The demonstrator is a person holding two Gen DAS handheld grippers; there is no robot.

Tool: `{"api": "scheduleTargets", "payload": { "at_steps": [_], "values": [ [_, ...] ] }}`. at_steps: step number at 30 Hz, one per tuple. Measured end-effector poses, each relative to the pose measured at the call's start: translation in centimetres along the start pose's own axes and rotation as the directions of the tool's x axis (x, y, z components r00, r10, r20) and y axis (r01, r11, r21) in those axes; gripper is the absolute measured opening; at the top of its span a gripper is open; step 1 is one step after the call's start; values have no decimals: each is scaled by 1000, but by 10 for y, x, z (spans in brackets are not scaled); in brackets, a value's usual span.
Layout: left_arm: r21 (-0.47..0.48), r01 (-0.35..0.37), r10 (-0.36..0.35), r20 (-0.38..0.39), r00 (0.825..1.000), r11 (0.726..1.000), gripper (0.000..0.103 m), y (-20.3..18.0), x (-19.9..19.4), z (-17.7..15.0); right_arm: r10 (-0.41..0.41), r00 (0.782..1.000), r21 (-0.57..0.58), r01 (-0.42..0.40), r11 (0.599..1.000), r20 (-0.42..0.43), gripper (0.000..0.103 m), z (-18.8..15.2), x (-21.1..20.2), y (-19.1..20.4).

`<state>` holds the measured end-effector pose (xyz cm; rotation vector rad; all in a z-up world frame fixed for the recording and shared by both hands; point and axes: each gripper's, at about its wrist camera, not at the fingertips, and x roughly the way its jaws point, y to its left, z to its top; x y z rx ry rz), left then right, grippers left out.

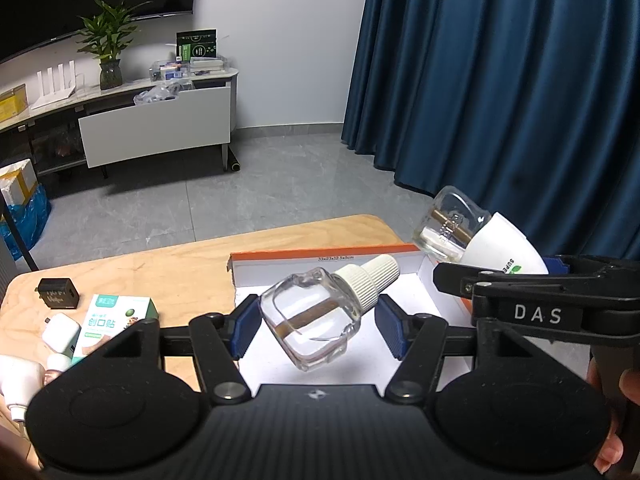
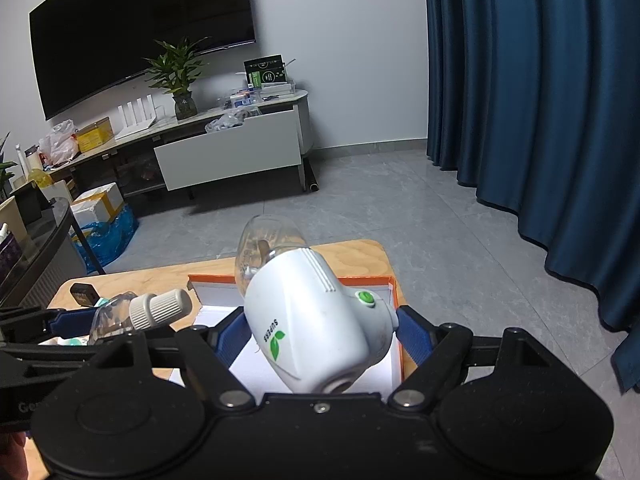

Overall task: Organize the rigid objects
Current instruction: 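Lift both held items and carry them over the white orange-rimmed box, then open left gripper to drop the bottle while right gripper lowers the diffuser into box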

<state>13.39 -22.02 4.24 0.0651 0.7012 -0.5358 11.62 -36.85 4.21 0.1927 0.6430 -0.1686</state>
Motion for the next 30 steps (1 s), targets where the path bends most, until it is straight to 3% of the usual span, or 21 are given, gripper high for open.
{"api": "scheduleTargets", "payload": {
  "at_steps": [30],
  "values": [
    [-14, -15, 15, -19, 1000, 1000, 63, 2, 11, -5, -18, 1000, 19, 19, 1000, -25, 93, -8, 13, -4]
  ]
}}
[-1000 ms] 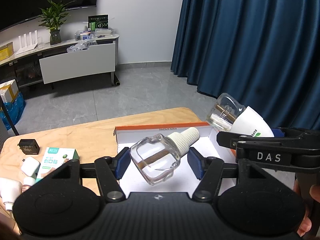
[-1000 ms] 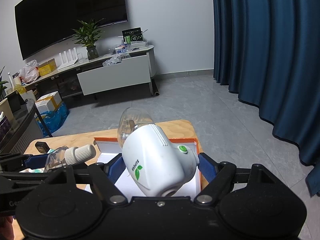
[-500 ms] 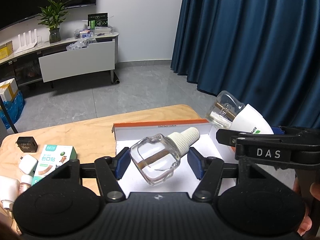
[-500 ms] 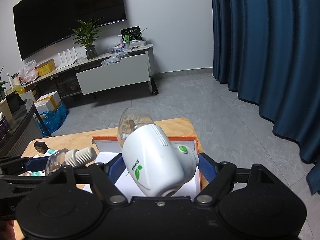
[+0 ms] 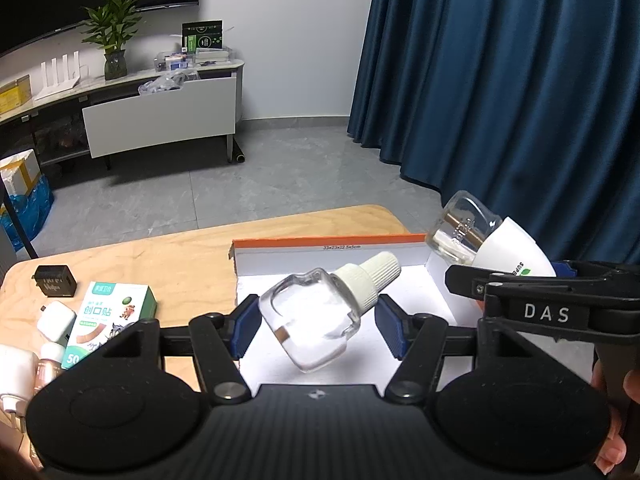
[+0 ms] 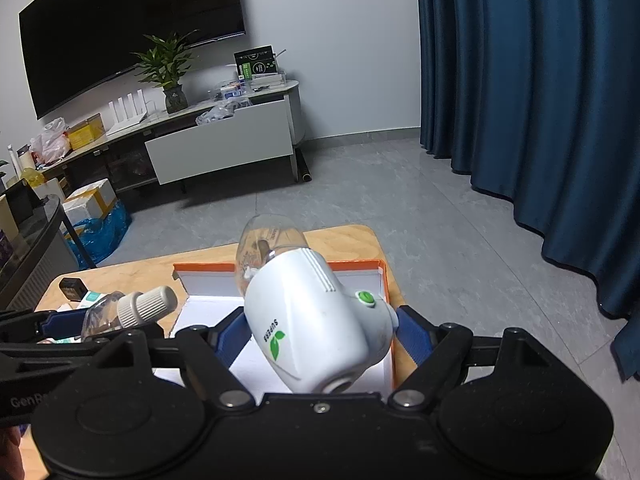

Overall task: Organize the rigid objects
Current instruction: 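Open left gripper to drop the bottle while right gripper lowers the diffuser into box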

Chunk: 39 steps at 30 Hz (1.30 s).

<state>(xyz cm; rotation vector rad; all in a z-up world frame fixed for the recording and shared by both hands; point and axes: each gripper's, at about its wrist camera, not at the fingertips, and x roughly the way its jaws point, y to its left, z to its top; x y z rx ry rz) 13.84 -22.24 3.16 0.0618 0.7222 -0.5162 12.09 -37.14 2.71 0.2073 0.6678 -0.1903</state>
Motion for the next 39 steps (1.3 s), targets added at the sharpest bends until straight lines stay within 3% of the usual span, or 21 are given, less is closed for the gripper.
{"api": "scheduleTargets", "payload": {
  "at_steps": [5, 7, 14, 22, 32, 39],
  "values": [
    [-3, 1, -1, -3, 1000, 1000, 62, 0, 1, -1, -6, 1000, 4, 6, 1000, -8, 93, 0, 4, 0],
    [1, 8, -8, -5, 1000, 1000, 43, 0, 1, -1, -8, 1000, 8, 8, 1000, -11, 93, 0, 5, -1],
    [-13, 30, -31, -22, 999, 999, 44, 4, 10, -6, -16, 999, 0, 16, 1000, -30, 93, -3, 8, -2],
    [-39, -7, 4, -51, 999, 999, 43, 27, 8, -15, -14, 999, 8, 15, 1000, -35, 93, -7, 12, -4],
    [-13, -5, 5, -52, 999, 1000, 44, 15, 6, -14, -47, 997, -21, 46, 999, -68, 93, -7, 34, 1],
    [-4, -6, 6, -38, 999, 1000, 52, 13, 2, -14, -38, 998, -1, 38, 999, -59, 95, -6, 31, 2]
  ]
}}
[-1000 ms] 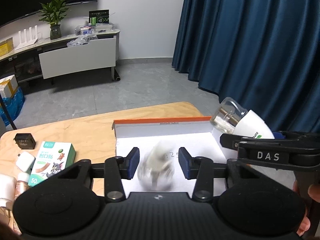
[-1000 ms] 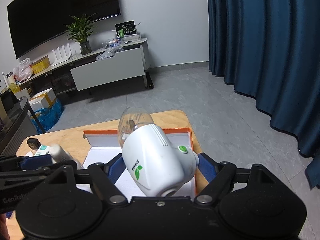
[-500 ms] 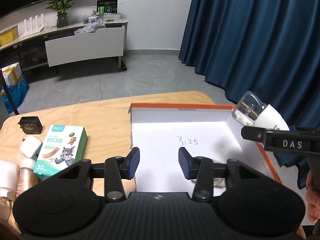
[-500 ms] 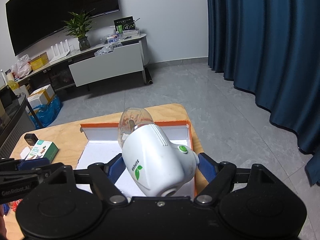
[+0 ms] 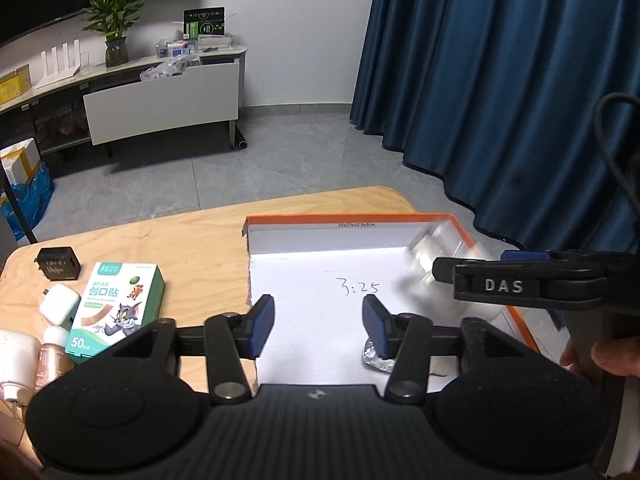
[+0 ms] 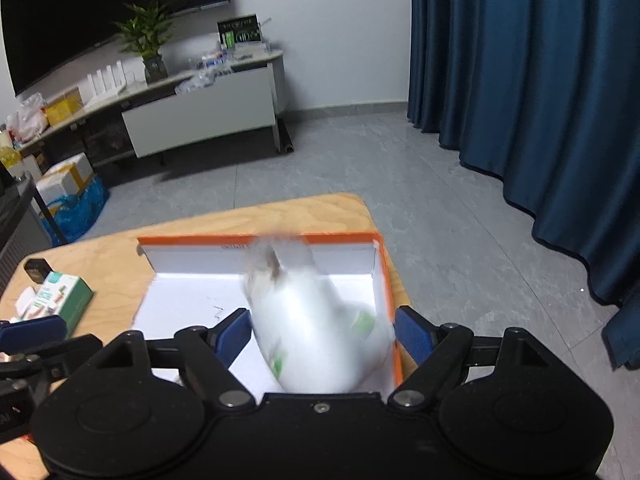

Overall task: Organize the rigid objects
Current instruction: 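Open left gripper to drop the bottle while right gripper lowers the diffuser into box, then release the diffuser with right gripper and move both tools back to the table, then grasp the blue box with left gripper while right gripper grasps the red card box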

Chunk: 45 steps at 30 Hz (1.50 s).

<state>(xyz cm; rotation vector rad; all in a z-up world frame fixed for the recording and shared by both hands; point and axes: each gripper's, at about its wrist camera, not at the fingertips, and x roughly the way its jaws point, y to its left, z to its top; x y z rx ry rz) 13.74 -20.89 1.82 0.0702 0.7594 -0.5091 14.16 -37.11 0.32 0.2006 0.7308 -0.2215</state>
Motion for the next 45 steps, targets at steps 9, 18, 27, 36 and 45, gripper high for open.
{"api": "scheduleTargets", "payload": {
  "at_steps": [9, 18, 27, 36, 45],
  "values": [
    [-12, -9, 10, 30, 999, 1000, 67, 3, -21, -7, -7, 997, -4, 8, 1000, 83, 96, -4, -44, 8],
    [-28, -50, 51, 48, 998, 998, 76, 19, -50, -26, 40, 996, 1, -40, 999, 77, 97, -33, -69, 31],
    [-101, -143, 150, 65, 987, 985, 83, 62, -81, -54, 117, 992, -51, -115, 992, 45, 97, -54, -76, 74],
    [-301, -381, 396, -11, 918, 874, 86, 146, -93, -66, 193, 981, -109, -190, 976, 19, 97, -67, -78, 112],
    [-351, -455, 426, -160, 890, 819, 92, 178, -62, -66, 223, 975, -135, -220, 966, 7, 97, -69, -74, 126]
  ]
}}
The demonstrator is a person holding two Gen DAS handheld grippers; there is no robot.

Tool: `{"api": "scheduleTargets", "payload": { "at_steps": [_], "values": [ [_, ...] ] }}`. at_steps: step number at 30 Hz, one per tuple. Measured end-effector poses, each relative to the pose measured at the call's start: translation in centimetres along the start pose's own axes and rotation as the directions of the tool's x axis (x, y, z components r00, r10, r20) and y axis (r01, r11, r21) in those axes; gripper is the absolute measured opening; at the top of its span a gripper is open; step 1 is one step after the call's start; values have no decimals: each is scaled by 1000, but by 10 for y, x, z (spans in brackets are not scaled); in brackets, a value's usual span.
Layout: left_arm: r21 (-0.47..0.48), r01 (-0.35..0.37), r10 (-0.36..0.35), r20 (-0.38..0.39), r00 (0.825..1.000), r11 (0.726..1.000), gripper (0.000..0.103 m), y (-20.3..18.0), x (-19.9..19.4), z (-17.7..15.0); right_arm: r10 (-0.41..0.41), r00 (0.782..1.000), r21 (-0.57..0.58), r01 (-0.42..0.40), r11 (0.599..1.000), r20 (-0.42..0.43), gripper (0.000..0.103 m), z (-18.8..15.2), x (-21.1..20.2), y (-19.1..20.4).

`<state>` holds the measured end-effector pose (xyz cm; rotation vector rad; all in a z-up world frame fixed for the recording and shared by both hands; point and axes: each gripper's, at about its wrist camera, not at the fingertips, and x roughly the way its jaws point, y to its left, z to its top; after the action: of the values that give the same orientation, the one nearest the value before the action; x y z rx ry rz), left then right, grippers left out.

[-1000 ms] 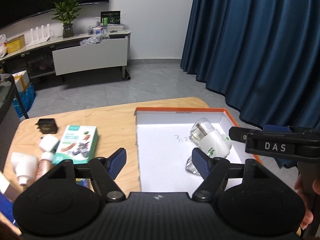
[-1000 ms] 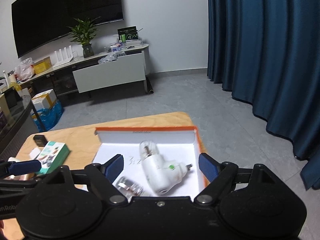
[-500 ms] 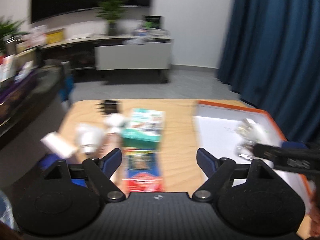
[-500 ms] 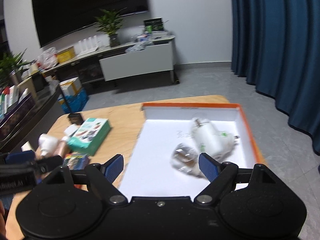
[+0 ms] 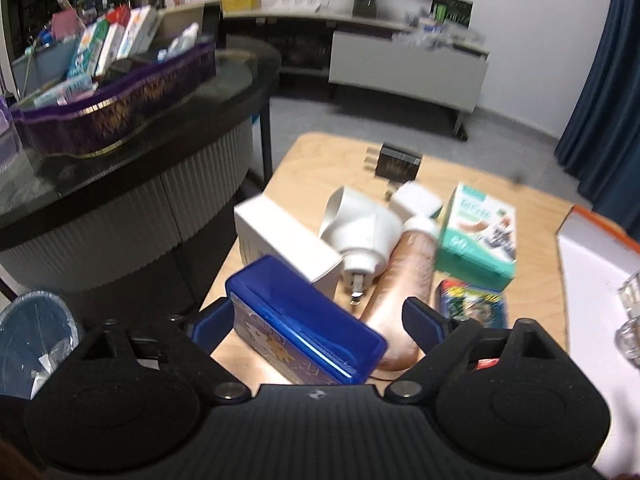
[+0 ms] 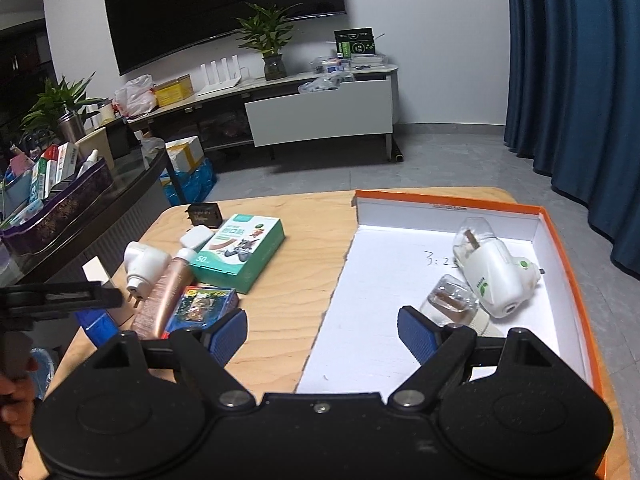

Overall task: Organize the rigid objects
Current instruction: 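Grasp the blue box with left gripper while right gripper grasps the red card box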

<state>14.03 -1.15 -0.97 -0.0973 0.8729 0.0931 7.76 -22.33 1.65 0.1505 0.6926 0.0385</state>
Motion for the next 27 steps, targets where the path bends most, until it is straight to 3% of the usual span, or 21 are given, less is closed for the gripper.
{"api": "scheduleTargets", "payload": {
  "at_steps": [2, 5, 7, 9, 21, 27],
  "values": [
    [6, 4, -4, -2, 1000, 1000, 87, 6, 2, -8, 3, 1000, -8, -3, 1000, 0, 97, 0, 0, 1],
    [4, 35, -35, -10, 999, 999, 68, 18, 3, -17, 11, 1000, -11, -11, 1000, 0, 97, -1, 1, 2],
    [16, 45, -45, -25, 999, 999, 45, 26, 5, -24, 20, 1000, -11, -20, 1000, -1, 97, -1, 2, 3],
    [11, 59, -59, -35, 998, 998, 34, 35, 7, -31, 26, 1000, -15, -26, 1000, -6, 97, -2, 4, 6],
    [81, 104, -107, 41, 993, 991, 33, 47, -28, -45, 147, 983, -75, -155, 985, -105, 97, -15, 33, 64],
    [96, 124, -130, 61, 990, 988, 33, 49, -39, -49, 148, 975, -65, -160, 985, -165, 97, -13, 70, 96]
  ]
}}
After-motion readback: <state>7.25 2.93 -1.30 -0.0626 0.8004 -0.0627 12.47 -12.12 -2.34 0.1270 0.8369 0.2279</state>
